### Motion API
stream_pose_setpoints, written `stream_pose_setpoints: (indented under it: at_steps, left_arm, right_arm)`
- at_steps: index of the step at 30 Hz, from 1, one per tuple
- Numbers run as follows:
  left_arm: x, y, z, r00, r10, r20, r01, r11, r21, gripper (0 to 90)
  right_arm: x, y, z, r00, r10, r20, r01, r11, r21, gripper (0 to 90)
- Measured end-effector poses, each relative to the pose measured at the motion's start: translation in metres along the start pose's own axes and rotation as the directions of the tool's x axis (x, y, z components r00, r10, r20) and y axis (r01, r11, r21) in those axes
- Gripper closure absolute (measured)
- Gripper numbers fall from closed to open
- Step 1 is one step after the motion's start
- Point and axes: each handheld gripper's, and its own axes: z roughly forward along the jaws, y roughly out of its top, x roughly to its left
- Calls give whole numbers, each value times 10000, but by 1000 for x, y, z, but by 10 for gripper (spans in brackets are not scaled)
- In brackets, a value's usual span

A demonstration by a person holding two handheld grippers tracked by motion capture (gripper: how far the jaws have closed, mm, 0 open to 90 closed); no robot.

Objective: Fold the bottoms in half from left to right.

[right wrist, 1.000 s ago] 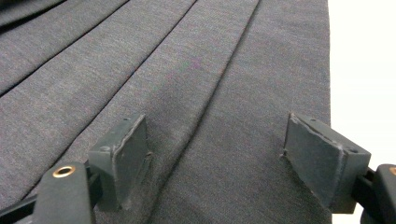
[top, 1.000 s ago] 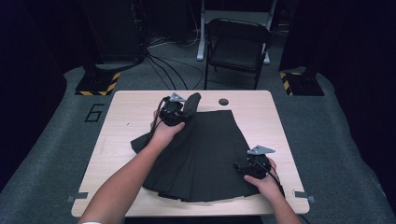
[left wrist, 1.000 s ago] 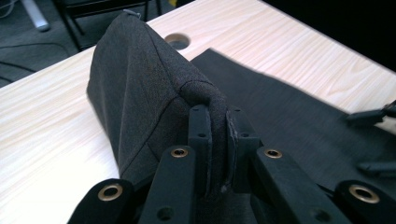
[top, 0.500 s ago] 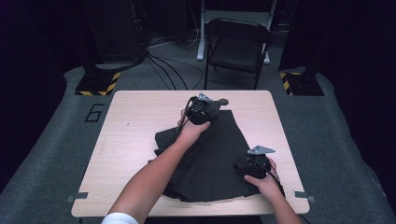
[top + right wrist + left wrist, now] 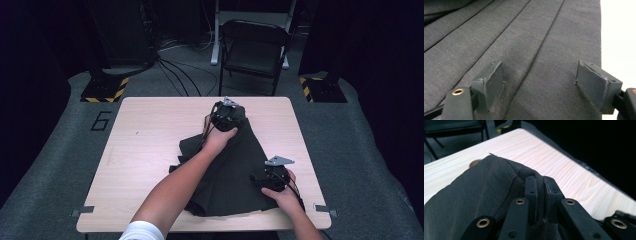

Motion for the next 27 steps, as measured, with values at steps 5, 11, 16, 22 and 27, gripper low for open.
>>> stream_pose_setpoints:
  at_steps: [5, 11, 16, 22, 27]
  left_arm:
    - [-3, -3, 20, 9999, -51, -110, 55, 9993, 365, 822]
    - [-6, -13, 37, 9998, -200, -75, 203, 9990, 406, 821]
    - [-5, -17, 41, 9997, -247, 26, 246, 9989, 395, 818]
    - [-6, -19, 44, 9999, -129, 85, 124, 9988, 476, 814]
    - [-6, -21, 49, 9998, -74, 159, 64, 9979, 646, 813]
  right_arm:
    - [0, 0, 0, 10000, 13, -26, -12, 10000, 12, 212]
    - [0, 0, 0, 10000, 12, -4, -12, 10000, -12, 212]
    - [-1, 1, -4, 9998, -118, -159, 119, 9999, 80, 370]
    - [2, 5, -24, 9985, -509, 219, 526, 9949, -859, 427]
    - [1, -2, -25, 9996, -269, 52, 271, 9985, -481, 419]
